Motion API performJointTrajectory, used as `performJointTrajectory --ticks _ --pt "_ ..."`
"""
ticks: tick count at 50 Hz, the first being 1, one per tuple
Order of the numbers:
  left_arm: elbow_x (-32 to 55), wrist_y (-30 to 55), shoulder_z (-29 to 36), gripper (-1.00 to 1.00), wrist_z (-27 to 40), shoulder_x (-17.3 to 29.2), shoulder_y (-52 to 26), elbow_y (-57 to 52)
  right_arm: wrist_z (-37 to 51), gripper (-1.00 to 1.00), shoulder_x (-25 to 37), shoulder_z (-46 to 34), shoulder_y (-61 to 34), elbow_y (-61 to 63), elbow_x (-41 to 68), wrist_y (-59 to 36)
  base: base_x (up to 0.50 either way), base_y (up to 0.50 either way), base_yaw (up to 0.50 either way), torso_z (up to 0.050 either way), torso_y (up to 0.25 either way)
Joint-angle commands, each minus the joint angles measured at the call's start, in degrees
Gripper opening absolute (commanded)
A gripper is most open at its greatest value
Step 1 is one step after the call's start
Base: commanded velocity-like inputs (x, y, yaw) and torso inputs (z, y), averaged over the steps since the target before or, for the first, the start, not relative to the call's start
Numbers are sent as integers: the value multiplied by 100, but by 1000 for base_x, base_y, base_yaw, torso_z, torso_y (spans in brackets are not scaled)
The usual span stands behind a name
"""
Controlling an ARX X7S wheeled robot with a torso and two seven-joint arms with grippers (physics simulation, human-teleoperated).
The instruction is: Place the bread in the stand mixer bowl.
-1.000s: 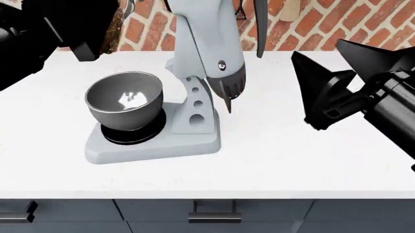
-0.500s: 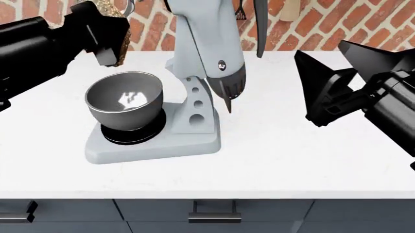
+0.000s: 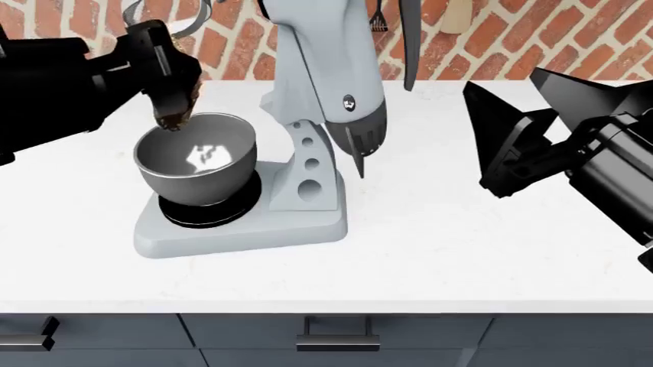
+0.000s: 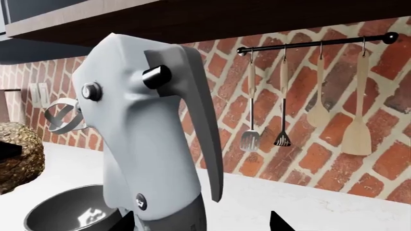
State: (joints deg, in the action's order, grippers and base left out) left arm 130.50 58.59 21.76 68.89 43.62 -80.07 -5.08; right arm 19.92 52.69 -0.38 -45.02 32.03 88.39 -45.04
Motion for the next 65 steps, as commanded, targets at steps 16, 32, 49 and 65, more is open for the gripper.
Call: performJointTrajectory --ticks 16,32,49,65 --pt "-254 39 472 -100 150 -22 -18 556 -42 100 -46 -32 79 -52 -129 55 0 0 0 0 0" --pt "-897 174 648 -100 -373 -285 -53 986 -105 100 -82 -36 189 -68 -252 118 0 0 0 0 1" --pt "-1882 223 986 -100 -1258 -661 122 1550 -130 100 -1 144 334 -18 -162 216 0 0 0 0 0" --pt "-2170 143 1084 -100 -1530 -731 239 1723 -202 100 0 186 461 -34 -223 275 0 0 0 1 1"
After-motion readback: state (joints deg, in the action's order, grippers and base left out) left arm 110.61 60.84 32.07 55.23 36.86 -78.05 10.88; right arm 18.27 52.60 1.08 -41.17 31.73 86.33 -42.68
